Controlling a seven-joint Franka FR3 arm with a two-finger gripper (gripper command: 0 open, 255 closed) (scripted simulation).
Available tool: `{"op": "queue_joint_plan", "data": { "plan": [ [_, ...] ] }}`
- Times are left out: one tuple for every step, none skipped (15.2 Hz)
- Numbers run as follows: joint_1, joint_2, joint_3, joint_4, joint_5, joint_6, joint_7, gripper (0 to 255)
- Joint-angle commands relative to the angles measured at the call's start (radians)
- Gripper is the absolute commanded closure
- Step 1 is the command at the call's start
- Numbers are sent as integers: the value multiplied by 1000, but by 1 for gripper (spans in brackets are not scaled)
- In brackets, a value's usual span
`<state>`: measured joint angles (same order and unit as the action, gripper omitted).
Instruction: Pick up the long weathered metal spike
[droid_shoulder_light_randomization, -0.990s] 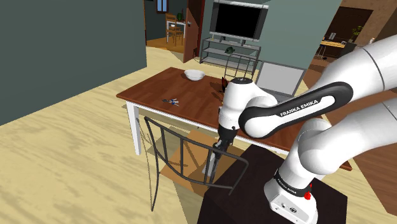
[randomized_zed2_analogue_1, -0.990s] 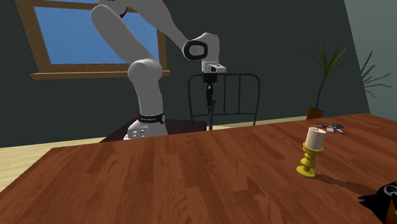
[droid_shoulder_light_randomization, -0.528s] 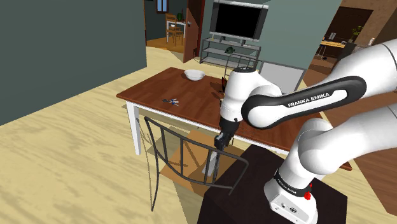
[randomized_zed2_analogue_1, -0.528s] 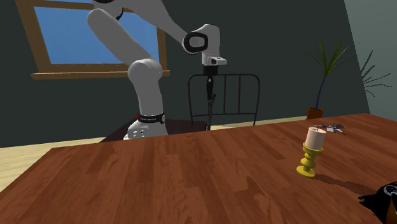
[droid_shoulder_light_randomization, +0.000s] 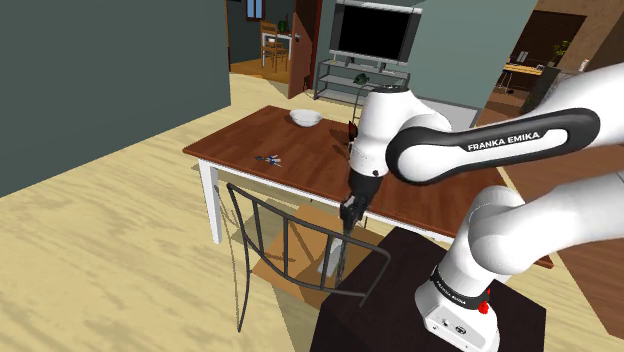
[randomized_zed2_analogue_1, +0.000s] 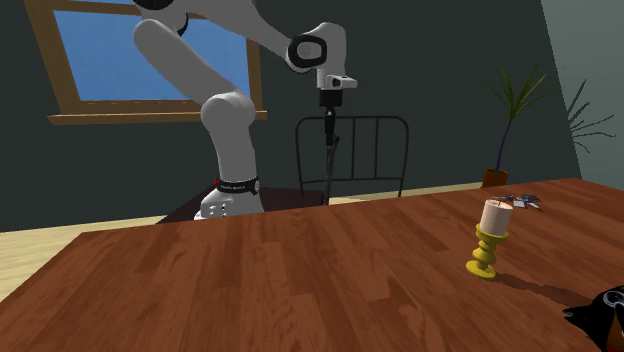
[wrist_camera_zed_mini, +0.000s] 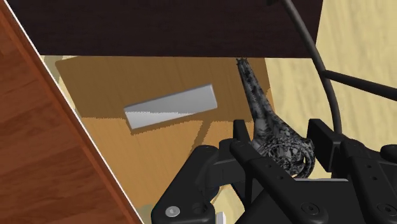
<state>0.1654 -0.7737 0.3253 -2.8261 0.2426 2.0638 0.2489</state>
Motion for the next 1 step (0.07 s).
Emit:
{"op": "queue_joint_plan", "data": {
  "plan": [
    [-1, -3, -2, 5, -2, -8, 0, 255]
  ]
}}
